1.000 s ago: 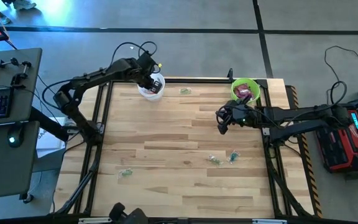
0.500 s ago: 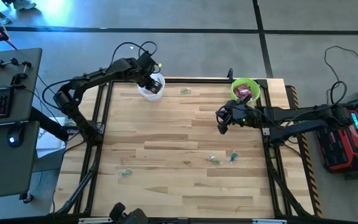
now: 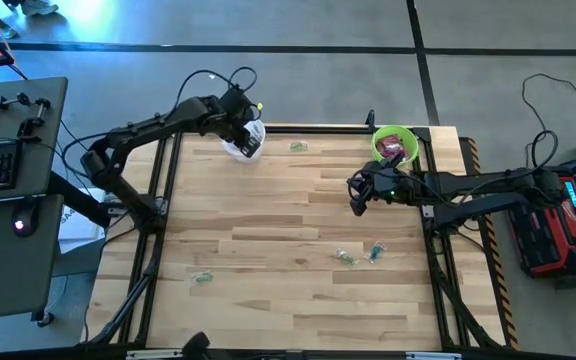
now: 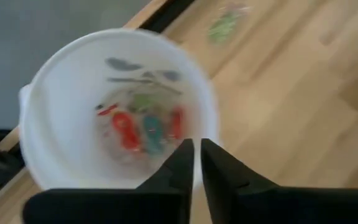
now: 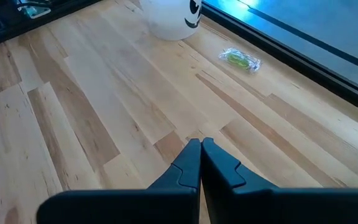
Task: Sort candy by brand, put in halloween buckets
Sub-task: Put the green gummy into the white bucket
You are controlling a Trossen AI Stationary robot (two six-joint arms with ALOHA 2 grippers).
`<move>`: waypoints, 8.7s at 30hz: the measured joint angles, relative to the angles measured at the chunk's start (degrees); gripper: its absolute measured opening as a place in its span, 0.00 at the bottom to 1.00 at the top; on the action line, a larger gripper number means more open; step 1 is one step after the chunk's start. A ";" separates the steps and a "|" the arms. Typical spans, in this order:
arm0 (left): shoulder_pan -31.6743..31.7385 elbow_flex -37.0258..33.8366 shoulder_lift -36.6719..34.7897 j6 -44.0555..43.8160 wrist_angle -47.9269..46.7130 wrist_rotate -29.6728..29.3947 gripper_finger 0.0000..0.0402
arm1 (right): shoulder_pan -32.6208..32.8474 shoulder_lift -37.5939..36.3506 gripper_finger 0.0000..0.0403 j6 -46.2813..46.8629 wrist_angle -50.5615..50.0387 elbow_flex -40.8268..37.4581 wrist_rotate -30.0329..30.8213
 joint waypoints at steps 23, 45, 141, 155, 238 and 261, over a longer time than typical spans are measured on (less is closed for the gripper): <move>-40.48 0.02 -4.08 -9.28 -9.50 7.04 0.00 | 0.02 0.00 0.00 -2.66 -0.01 0.00 -2.58; -60.55 -18.93 -12.77 -30.61 -1.66 16.87 0.00 | 0.02 0.00 0.00 -5.59 -1.05 -0.02 -2.54; 0.79 -6.60 3.23 -15.16 9.20 -4.65 0.02 | 0.00 0.02 0.00 -1.44 -0.23 -0.02 -2.15; -3.80 -6.80 0.40 -11.83 12.54 -5.07 0.31 | -1.52 0.02 0.11 5.06 -5.08 -0.02 -12.29; -39.79 -30.53 -6.60 -56.07 59.81 17.59 0.49 | 25.42 36.60 0.01 22.48 3.65 22.96 5.20; -37.03 -30.50 -3.48 -59.61 64.68 18.28 0.46 | 24.35 36.70 0.01 14.80 6.71 24.26 3.33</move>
